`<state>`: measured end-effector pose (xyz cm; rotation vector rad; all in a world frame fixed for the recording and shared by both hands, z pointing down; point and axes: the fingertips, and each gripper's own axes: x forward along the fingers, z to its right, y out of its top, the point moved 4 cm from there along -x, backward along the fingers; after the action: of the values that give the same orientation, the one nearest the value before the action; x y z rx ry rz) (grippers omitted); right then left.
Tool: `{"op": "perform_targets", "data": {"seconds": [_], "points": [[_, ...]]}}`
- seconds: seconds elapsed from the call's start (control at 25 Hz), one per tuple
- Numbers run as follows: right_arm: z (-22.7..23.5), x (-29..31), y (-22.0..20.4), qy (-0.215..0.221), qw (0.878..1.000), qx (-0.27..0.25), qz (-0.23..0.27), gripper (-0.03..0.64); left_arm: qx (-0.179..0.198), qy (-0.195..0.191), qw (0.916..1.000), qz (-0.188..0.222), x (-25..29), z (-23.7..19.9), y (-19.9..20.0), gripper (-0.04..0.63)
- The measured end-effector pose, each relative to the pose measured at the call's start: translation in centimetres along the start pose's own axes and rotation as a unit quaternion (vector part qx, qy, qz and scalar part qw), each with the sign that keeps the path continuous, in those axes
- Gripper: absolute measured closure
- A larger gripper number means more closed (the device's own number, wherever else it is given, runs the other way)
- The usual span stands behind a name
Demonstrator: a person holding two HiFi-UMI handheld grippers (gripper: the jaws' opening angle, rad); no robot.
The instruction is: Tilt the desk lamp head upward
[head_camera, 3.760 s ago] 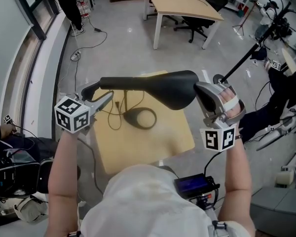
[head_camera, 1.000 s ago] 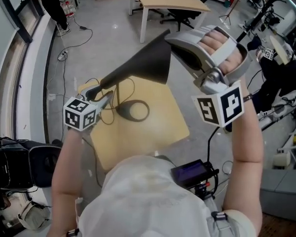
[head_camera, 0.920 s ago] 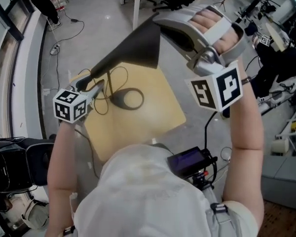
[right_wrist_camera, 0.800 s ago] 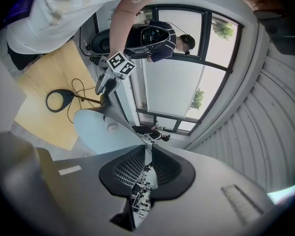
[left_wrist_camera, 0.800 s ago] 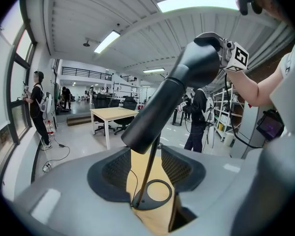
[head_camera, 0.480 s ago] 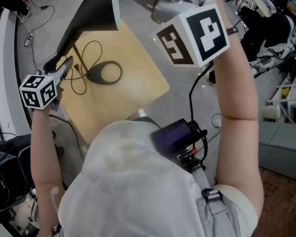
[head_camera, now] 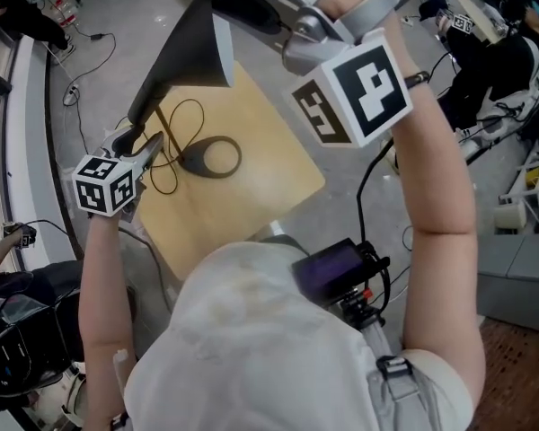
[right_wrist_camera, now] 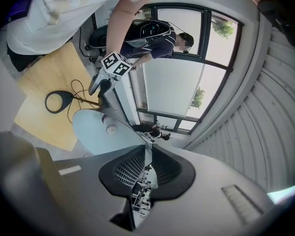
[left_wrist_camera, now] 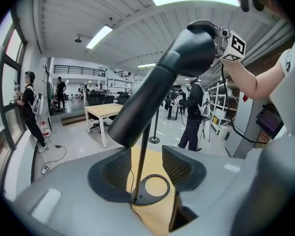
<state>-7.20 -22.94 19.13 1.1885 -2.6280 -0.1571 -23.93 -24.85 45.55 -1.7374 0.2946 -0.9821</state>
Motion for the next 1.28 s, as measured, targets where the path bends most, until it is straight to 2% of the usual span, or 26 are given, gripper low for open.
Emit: {"op": "perform_targets", "data": {"seconds": [0.24, 0.4, 0.84, 1.04, 1.28], "points": [[-1.1, -0.7, -0.2, -0.001, 1.0, -0.001, -0.009, 0.56, 0.008, -0.001, 1.0, 0.005, 0.8, 0.2, -0.6, 0.413], [-1.6, -0.5, 0.2, -0.003, 1.0, -0.001, -0.014, 0.557, -0.002, -0.002, 0.9998, 0.019, 0.7, -0.2, -1.2, 0.413], [-1.0, -2.5, 0.4, -0.021, 0.999, 0.008, -0.039, 0.532, 0.001, 0.012, 0.9989, 0.046, -2.1, 0.5, -1.3, 0.423], [-0.5, -4.0, 0.1, -0.042, 0.996, 0.065, -0.051, 0.531, 0.0, 0.004, 0.9979, 0.065, -3.0, 0.8, -1.4, 0.423], [-1.4, -6.9, -0.7, -0.062, 0.982, 0.166, -0.058, 0.571, -0.005, -0.033, 0.9944, 0.101, -2.7, 3.3, -0.3, 0.425]]}}
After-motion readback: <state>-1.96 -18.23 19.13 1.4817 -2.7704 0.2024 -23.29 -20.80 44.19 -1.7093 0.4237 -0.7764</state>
